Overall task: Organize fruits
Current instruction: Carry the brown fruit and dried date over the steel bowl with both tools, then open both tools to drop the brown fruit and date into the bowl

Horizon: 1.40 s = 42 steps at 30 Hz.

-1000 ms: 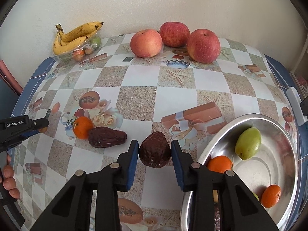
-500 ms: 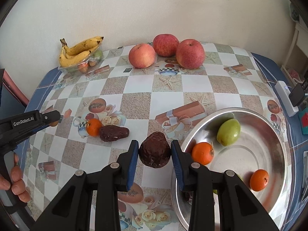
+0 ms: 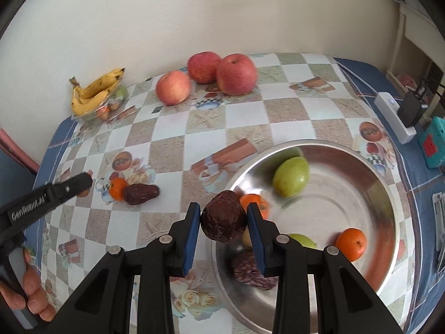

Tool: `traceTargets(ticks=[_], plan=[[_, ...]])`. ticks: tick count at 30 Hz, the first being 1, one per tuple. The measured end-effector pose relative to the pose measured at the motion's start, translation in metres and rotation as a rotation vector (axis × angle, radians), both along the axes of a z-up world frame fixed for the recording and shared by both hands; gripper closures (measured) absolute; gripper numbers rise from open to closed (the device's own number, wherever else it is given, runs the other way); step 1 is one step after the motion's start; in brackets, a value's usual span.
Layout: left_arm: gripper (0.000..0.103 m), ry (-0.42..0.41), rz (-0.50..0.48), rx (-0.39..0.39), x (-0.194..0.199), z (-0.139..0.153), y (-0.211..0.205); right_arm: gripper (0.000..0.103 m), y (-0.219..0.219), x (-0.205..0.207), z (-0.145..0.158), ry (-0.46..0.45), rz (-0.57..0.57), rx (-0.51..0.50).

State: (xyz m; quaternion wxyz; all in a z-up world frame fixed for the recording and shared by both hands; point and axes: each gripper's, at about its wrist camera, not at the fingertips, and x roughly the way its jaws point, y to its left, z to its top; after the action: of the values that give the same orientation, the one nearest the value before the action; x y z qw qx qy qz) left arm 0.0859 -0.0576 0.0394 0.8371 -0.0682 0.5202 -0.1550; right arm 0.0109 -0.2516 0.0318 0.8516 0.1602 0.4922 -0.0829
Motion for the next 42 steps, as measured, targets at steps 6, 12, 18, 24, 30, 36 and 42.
traceTargets(ticks=[6,12,18,24,30,36,42], plan=[[0.074,0.006,-0.139,-0.003,-0.021,0.000,-0.051,0.067,-0.052,-0.017,-0.002,0.025,-0.145,-0.007],[0.074,0.005,-0.268,-0.027,-0.044,0.000,-0.101,0.067,-0.092,-0.036,-0.006,0.027,-0.257,0.040],[0.074,-0.012,-0.331,-0.014,-0.055,-0.006,-0.132,0.067,-0.109,-0.044,-0.009,0.034,-0.302,0.054],[0.072,0.000,-0.367,-0.010,-0.057,-0.013,-0.140,0.067,-0.110,-0.043,-0.008,0.028,-0.302,0.058],[0.072,0.001,-0.372,-0.008,-0.058,-0.013,-0.140,0.066,-0.108,-0.042,-0.008,0.032,-0.294,0.062],[0.068,0.011,-0.366,-0.008,-0.056,-0.014,-0.137,0.066,-0.108,-0.042,-0.008,0.033,-0.292,0.064],[0.064,0.060,-0.249,0.027,-0.039,-0.023,-0.112,0.066,-0.104,-0.040,-0.011,0.043,-0.281,0.068]])
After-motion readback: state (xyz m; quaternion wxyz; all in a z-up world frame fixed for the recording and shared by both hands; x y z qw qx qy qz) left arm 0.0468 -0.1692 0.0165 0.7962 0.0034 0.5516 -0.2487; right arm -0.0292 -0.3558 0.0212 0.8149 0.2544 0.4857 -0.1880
